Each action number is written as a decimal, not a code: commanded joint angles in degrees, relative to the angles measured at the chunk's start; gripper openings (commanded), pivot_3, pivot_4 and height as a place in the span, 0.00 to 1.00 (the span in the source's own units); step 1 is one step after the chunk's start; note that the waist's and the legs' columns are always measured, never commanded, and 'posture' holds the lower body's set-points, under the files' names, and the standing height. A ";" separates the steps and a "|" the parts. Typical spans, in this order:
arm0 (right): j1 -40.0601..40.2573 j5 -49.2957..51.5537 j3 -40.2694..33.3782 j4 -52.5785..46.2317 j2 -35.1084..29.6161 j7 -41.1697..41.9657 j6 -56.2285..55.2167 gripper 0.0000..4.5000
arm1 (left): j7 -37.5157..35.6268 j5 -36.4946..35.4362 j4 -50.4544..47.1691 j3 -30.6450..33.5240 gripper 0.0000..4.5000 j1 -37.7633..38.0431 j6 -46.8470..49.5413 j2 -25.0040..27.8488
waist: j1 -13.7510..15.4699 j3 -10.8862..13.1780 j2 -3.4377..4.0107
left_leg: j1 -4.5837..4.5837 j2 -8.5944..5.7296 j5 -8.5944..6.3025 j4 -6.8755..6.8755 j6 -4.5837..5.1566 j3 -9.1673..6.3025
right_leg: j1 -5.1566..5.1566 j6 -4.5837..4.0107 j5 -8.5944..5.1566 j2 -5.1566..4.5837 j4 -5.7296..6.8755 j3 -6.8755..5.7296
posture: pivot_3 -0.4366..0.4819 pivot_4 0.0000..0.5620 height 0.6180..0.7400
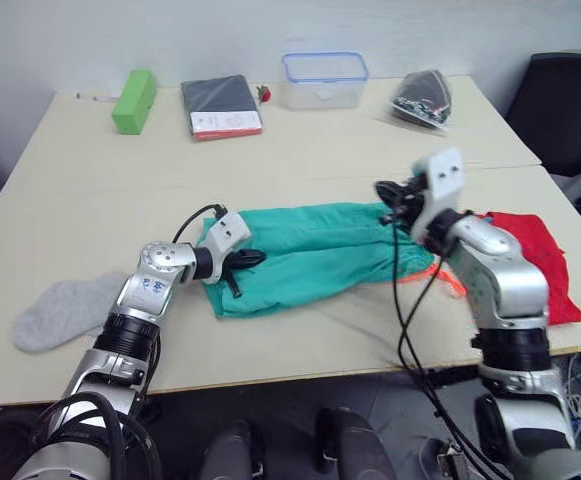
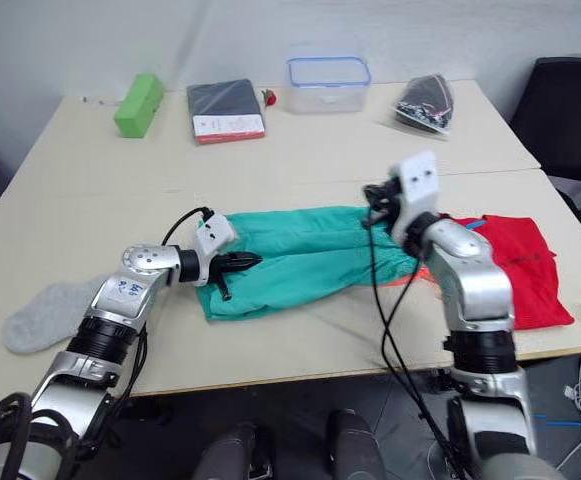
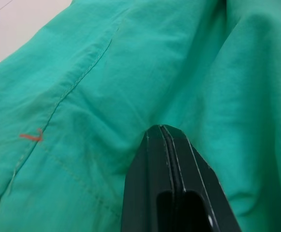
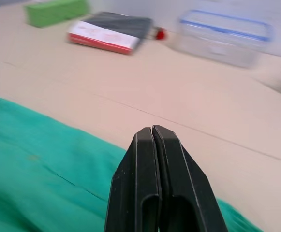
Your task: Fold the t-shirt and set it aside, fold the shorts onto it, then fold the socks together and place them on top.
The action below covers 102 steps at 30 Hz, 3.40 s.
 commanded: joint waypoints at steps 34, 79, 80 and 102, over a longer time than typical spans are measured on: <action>26.96 1.22 -12.11 -16.47 -7.19 -4.24 1.13 0.01 | 0.39 -0.54 -3.88 1.78 0.00 1.56 2.50 1.30 | 0.01 0.01 0.01 | 0.04 -0.13 0.12 -0.45 0.09 0.10 | 0.00 0.15 0.11 -0.03 -0.45 0.01 | 0.48 0.27 1.00; 34.21 57.60 -31.32 -23.60 18.70 -42.72 24.69 0.72 | -6.93 3.90 24.93 -4.60 0.00 -13.82 -18.14 -10.81 | 1.24 -0.03 0.02 | -0.12 -0.13 0.10 -0.51 0.24 -0.06 | 0.04 0.13 0.25 -0.05 -0.83 0.03 | 0.48 0.27 1.00; 33.72 58.56 -31.15 -21.99 19.11 -43.96 23.95 0.80 | -6.95 3.93 24.73 -4.46 0.00 -13.76 -18.00 -10.72 | 1.12 -0.04 0.01 | -0.11 -0.14 0.10 -0.51 0.25 -0.06 | 0.05 0.14 0.26 -0.05 -0.84 0.04 | 0.48 0.27 1.00; 12.39 49.25 -23.64 8.04 16.21 -36.17 10.77 0.79 | -6.65 4.59 22.41 -3.44 0.00 -12.43 -16.91 -9.14 | -0.64 -0.21 -0.26 | 0.09 -0.07 0.16 -0.51 0.28 -0.09 | 0.35 0.14 0.41 -0.01 -0.97 0.00 | 0.48 0.27 1.00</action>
